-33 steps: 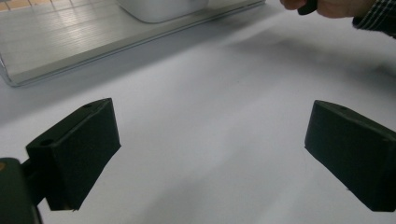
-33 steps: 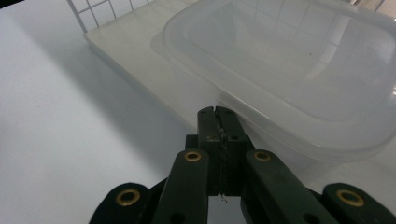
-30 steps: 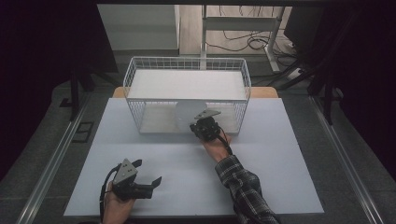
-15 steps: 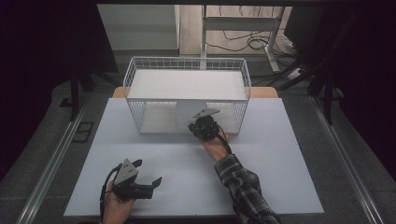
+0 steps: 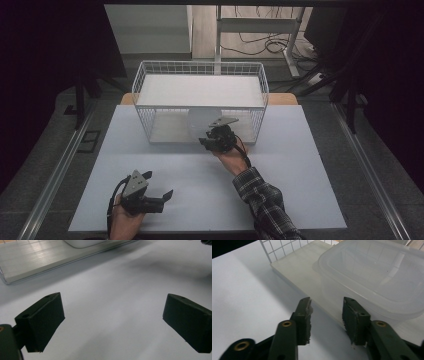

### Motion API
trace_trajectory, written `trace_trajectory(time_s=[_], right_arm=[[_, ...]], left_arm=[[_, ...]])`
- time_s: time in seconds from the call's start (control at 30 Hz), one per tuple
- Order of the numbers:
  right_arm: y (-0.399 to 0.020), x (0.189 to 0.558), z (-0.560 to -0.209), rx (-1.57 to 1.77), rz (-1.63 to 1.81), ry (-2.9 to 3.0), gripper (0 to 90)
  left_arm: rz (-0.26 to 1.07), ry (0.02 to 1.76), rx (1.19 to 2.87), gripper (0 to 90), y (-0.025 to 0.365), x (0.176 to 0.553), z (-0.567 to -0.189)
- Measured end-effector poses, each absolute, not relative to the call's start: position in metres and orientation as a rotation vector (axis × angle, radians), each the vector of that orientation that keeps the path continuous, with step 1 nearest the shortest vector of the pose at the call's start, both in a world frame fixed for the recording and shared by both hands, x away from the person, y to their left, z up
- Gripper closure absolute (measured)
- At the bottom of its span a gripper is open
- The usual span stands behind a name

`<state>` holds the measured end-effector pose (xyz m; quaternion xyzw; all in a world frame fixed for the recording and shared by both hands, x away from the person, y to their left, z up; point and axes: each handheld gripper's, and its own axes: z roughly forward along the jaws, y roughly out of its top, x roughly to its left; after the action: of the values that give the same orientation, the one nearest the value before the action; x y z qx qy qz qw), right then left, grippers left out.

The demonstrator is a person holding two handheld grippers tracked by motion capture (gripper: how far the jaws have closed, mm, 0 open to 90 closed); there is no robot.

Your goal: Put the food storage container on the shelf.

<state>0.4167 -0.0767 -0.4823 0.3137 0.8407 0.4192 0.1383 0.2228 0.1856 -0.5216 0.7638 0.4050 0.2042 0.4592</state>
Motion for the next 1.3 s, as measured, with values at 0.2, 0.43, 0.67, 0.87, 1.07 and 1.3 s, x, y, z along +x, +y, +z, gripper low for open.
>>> trace_trajectory(time_s=[0.2,0.43,0.67,0.87,1.07,1.3], right_arm=[[-0.079,0.411,-0.480,0.908,1.213,2.435,45.8],[-0.081,0.402,-0.477,0.895,1.206,2.445,36.0],[-0.083,0.396,-0.476,0.879,1.209,2.443,30.7],[-0.087,0.391,-0.475,0.874,1.218,2.443,26.4],[-0.092,0.385,-0.476,0.871,1.226,2.449,22.3],[-0.098,0.379,-0.481,0.884,1.222,2.461,18.0]], left_arm=[[0.502,0.998,1.881,3.2,0.186,0.223,-0.522],[0.493,1.002,1.873,3.2,0.187,0.224,-0.522],[0.490,1.000,1.879,3.2,0.186,0.224,-0.522],[0.492,0.993,1.890,3.1,0.185,0.224,-0.523],[0.476,0.988,1.890,3.1,0.184,0.225,-0.524],[0.465,0.991,1.891,2.7,0.184,0.225,-0.524]])
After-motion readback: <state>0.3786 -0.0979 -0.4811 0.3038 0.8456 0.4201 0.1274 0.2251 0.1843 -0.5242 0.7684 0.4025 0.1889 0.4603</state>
